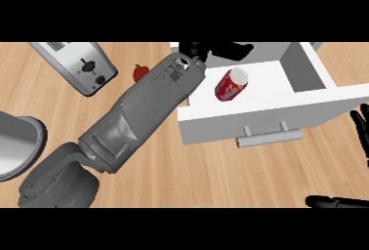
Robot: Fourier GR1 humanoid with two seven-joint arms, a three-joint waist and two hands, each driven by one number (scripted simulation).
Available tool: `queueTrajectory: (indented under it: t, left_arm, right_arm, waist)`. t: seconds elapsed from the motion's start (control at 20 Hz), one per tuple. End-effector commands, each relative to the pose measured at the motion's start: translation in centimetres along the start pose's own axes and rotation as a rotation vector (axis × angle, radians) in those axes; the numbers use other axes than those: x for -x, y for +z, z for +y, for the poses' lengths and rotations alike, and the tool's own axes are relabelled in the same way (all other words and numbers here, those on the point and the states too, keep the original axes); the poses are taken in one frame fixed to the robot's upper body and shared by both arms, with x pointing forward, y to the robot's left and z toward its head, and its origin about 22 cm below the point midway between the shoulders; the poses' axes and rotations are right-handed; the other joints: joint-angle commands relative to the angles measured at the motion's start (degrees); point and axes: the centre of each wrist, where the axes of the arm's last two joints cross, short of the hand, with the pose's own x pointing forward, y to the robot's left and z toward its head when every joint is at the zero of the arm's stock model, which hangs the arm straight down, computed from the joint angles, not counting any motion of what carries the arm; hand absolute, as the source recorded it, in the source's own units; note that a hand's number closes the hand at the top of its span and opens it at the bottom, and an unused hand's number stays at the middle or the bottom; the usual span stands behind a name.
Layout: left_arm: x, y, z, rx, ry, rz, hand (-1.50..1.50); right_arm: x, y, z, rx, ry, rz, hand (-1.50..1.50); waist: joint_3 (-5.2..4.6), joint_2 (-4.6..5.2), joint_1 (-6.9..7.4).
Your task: Pick up the can, place it into the drawer and close the drawer
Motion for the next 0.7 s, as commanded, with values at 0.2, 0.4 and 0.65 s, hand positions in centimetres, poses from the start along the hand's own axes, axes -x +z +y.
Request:
queueTrajectory:
  t: [0.2,0.4,0.65]
  left_arm:
    - [0.0,0.2,-0.2,-0.053,0.018,0.007,-1.50]
    - [0.2,0.3,-0.2,-0.069,0.040,0.003,-1.50]
    - [0.0,0.5,-0.3,-0.053,0.109,0.039,-1.50]
  right_arm:
    - [0.2,0.7,0.3,0.000,-0.011,-0.018,-1.50]
    - [-1.1,0.0,0.4,-0.021,0.101,-0.084,-1.50]
    - [-4.3,-0.2,0.5,-0.045,0.273,-0.167,-1.50]
  waist:
    - [0.00,-0.09,-0.15]
    - [-0.03,0.19,-0.29]
    - [-0.15,-0.15,0.39]
